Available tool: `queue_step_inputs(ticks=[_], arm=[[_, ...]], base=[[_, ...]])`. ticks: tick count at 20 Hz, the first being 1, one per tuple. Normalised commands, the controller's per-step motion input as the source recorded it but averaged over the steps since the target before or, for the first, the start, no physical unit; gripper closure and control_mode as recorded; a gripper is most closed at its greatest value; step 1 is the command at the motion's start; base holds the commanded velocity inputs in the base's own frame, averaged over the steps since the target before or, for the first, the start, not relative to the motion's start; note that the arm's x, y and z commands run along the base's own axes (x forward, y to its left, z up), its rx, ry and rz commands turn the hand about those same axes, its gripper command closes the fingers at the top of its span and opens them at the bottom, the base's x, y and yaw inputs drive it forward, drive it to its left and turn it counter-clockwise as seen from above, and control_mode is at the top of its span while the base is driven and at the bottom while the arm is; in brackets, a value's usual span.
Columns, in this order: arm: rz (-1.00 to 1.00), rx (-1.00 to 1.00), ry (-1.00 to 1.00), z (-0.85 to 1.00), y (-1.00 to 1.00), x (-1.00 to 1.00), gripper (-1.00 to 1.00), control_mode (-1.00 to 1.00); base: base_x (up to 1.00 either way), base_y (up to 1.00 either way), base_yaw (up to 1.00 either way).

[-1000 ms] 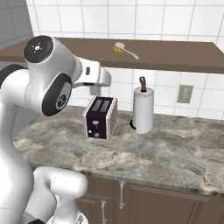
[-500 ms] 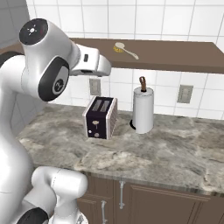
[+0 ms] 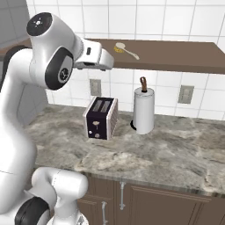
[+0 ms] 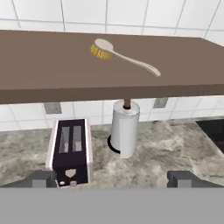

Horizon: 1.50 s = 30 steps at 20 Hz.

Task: Open the cabinet. Pick the dish brush and place it next to the sink. Then close the cabinet.

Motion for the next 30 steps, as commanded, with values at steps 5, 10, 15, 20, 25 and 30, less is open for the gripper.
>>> queue_step_inputs(ticks=[5,10,15,20,25,30], arm=[[0.00,0.00,0.00,0.00,0.00,0.32,-1.00,-1.00],[0.00,0.00,0.00,0.00,0.00,0.27,-1.00,-1.00],[0.02,0.00,0.00,0.02,0.00,0.33,-1.00,-1.00],[0.05,0.00,-0.01,0.00,-0.02,0.46,-1.00,-1.00],[0.05,0.01,-0.04,0.00,-0.05,0.49,-1.00,-1.00],[0.04,0.00,-0.05,0.00,-0.10,0.51,-1.00,-1.00]], base=[[0.00,0.00,0.00],[0.00,0.00,0.00],[0.00,0.00,0.00],[0.00,0.00,0.00],[0.00,0.00,0.00],[0.00,0.00,0.00]])
